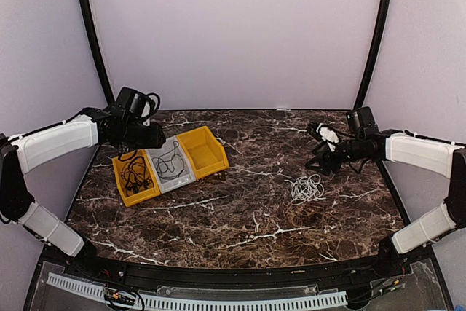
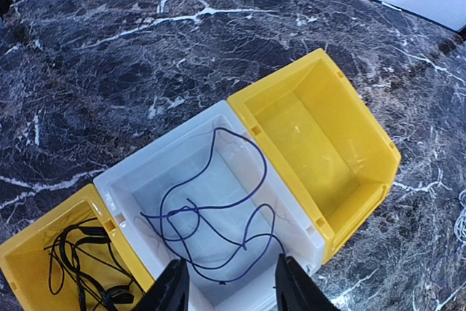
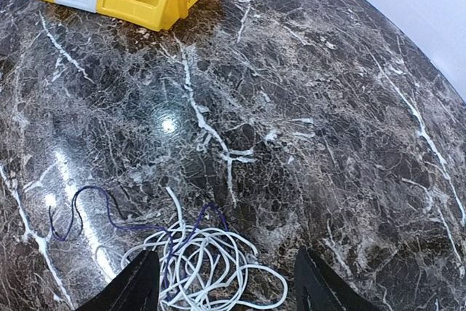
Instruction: Untangle the cables
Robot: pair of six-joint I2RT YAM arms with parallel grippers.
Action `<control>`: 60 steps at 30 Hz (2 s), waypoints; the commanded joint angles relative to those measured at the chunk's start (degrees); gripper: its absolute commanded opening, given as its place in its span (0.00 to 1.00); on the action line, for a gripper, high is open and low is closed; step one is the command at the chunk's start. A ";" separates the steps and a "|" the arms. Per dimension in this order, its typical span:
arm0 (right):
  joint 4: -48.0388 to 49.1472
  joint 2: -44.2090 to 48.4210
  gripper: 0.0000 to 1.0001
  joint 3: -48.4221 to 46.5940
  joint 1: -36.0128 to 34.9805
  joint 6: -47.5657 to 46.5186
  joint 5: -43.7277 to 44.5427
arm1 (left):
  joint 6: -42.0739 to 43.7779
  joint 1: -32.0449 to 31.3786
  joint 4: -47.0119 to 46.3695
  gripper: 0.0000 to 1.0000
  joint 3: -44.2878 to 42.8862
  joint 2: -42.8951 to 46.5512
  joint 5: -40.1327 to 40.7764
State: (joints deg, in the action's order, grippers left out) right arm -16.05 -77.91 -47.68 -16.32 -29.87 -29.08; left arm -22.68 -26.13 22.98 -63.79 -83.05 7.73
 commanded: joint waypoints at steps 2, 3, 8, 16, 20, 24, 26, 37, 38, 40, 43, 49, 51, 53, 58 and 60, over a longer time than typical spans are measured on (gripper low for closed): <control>-1.00 0.48 0.66 -5.28 0.57 2.08 5.69 | 5.90 -0.31 -3.58 0.43 -1.56 5.85 -7.07; -2.48 0.40 0.66 -6.59 0.71 1.98 5.93 | 6.42 -0.94 -5.45 0.43 -1.81 6.30 -9.52; -12.00 -0.81 0.67 -11.26 0.85 -1.32 6.08 | 10.15 -7.14 -12.48 0.41 -1.91 8.87 -12.22; -14.85 0.71 0.67 -7.66 0.77 -3.98 2.08 | 10.65 -20.62 -24.17 0.41 1.34 2.82 -18.92; -13.75 -0.54 0.68 -4.89 0.45 -4.60 -1.24 | 10.56 -27.48 -27.83 0.46 0.23 -6.33 -19.70; -13.44 -1.25 0.68 -2.71 -0.06 -5.91 -4.35 | 9.41 -31.20 -26.23 0.48 -6.19 -17.06 -18.37; -13.13 -1.67 0.68 -2.21 -0.29 -6.08 -4.49 | 8.94 -32.02 -27.23 0.47 -8.56 -21.48 -19.09; -12.69 -3.77 0.69 -1.28 -1.33 -6.08 -4.52 | 15.64 -33.09 -32.49 0.44 -16.99 -37.11 -25.33; -12.80 -3.90 0.69 -1.32 -1.35 -6.08 -4.43 | 15.68 -33.14 -32.66 0.44 -17.34 -37.72 -25.49; -12.84 -4.21 0.69 -1.51 -1.44 -6.08 -4.28 | 15.69 -33.19 -33.55 0.44 -17.88 -39.37 -25.86; -12.75 -4.48 0.70 -1.54 -1.61 -6.17 -3.94 | 15.53 -33.20 -34.45 0.43 -19.16 -40.96 -25.91; -12.63 -4.88 0.70 -1.71 -1.83 -6.10 -3.24 | 14.36 -33.20 -32.89 0.34 -23.32 -45.54 -25.34; -12.65 -4.80 0.70 -1.63 -1.87 -6.16 -3.10 | 13.73 -33.20 -33.46 0.32 -23.77 -46.49 -25.92; -12.65 -4.71 0.70 -1.63 -1.92 -6.21 -2.92 | 13.25 -33.27 -33.88 0.29 -24.37 -47.33 -26.48; -12.59 -4.44 0.71 -1.63 -1.96 -6.17 -2.65 | 12.72 -33.28 -33.94 0.13 -25.32 -48.45 -26.40; -12.93 -4.43 0.71 -1.75 -1.96 -6.32 -2.84 | 12.35 -33.24 -33.79 0.05 -25.54 -48.34 -25.87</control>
State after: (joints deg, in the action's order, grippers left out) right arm -29.78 -82.43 -49.58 -17.85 -35.55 -31.90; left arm -9.80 -59.11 -10.02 -87.42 -131.70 -17.85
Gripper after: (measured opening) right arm 0.708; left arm 0.124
